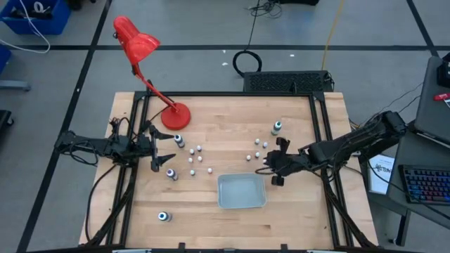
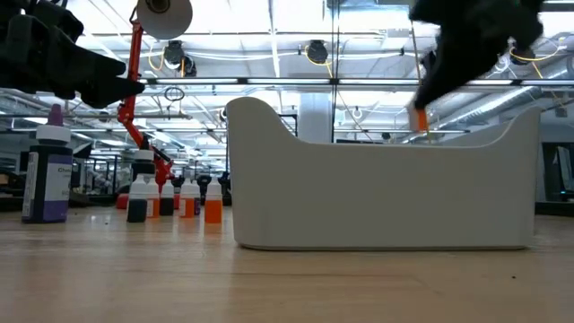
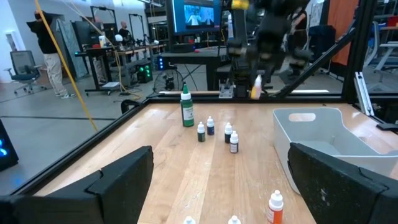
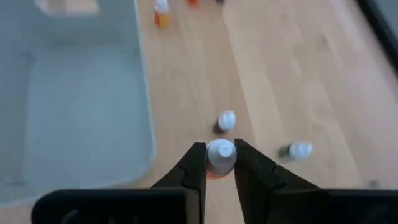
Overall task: Pick & Place food coloring
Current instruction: Put the small orange food coloring bottle into the gray bin
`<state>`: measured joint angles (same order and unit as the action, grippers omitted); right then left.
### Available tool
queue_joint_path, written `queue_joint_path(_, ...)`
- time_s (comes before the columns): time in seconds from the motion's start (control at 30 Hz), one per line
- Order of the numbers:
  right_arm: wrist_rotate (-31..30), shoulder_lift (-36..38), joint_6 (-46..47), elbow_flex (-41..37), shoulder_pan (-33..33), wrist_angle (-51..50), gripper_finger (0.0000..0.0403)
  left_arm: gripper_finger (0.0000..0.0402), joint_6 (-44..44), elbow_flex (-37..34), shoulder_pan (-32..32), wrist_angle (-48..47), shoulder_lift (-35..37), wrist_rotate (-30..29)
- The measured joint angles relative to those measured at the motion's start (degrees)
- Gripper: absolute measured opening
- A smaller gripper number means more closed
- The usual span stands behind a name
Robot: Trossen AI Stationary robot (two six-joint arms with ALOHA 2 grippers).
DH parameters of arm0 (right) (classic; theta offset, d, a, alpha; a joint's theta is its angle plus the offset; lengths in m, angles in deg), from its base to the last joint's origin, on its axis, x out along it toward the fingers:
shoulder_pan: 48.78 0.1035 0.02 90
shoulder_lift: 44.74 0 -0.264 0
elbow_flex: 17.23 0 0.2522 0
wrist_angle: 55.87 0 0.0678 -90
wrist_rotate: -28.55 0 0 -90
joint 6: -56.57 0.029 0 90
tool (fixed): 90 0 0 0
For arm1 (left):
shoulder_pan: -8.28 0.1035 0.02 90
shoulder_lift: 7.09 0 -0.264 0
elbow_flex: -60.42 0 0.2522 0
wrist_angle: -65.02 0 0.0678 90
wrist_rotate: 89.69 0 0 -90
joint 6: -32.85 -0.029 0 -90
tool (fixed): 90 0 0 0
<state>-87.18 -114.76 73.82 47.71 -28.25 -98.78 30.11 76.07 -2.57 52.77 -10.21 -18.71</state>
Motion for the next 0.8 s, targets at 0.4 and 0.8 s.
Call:
queue_joint_path(0.4,6.29,-21.75,-8.77,23.34,3.97,-0.24,0.0045,0.0365,0.01,-0.01,0.02,0.03,0.02,0.00)
queue_joint_path(0.8,11.00,-40.39,-15.65,34.37,0.25,5.15,0.0045,0.0365,0.01,-0.01,0.01,0.01,0.01,0.00)
